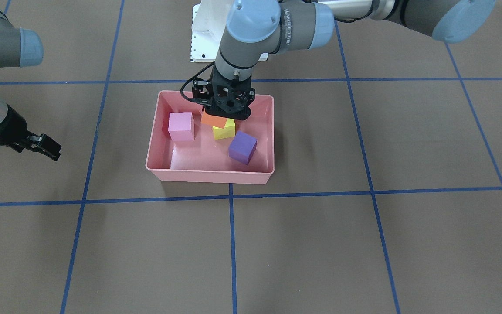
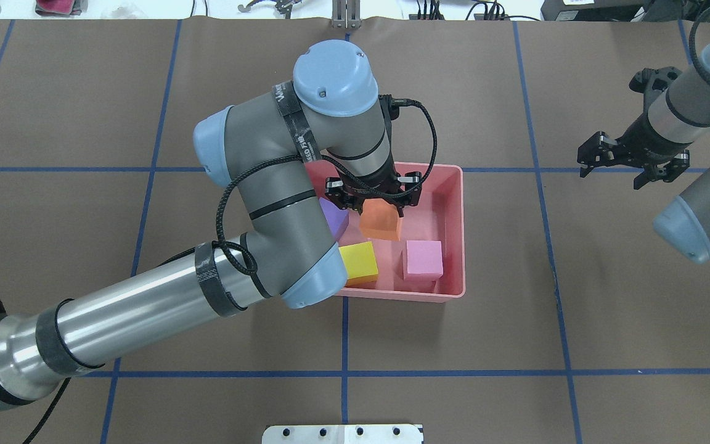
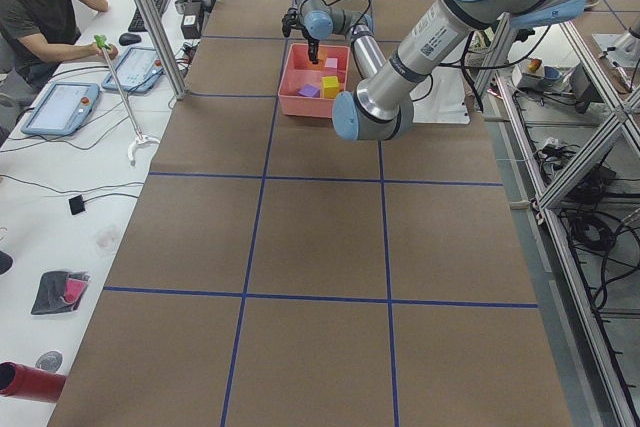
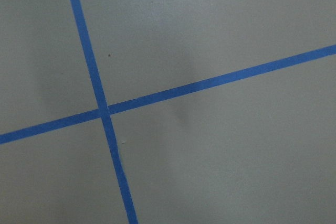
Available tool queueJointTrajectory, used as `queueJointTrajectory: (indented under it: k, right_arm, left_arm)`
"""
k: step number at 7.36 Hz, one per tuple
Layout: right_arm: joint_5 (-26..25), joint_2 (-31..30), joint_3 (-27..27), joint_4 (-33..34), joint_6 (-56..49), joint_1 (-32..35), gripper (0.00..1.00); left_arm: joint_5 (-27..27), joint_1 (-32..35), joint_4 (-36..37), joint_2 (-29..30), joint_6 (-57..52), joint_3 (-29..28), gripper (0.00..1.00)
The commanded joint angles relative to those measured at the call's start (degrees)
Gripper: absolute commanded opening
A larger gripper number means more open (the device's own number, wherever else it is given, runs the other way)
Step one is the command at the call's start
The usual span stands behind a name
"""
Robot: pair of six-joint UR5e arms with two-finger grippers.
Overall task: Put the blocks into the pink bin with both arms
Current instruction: 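Carry the orange cube into the bin with the left gripper and release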
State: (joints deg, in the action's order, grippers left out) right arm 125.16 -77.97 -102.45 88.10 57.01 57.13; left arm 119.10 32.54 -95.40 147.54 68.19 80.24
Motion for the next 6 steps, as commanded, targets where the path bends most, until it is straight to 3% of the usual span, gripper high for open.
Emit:
queueJointTrajectory:
  k: [1, 4, 5, 6]
  right_arm:
    - [0.0, 0.0, 0.1, 0.0, 0.0, 0.0, 1.00]
    - [0.0, 0.1, 0.1, 0.0, 0.0, 0.0, 1.00]
    - [0.0, 0.1, 0.1, 0.0, 0.0, 0.0, 1.00]
    - [0.0, 0.1, 0.1, 0.0, 0.0, 0.0, 1.00]
  left_arm:
    - [-2.0, 0.0, -3.2, 0.6, -0.3, -3.5, 0.00]
    - [-2.9, -0.1, -7.8, 1.3, -0.1, -8.8, 0.00]
    - [-2.9, -0.2, -8.9, 2.2, -0.2, -10.6, 0.27]
    - [-2.9, -0.2, -8.9, 2.2, -0.3, -10.7, 0.80]
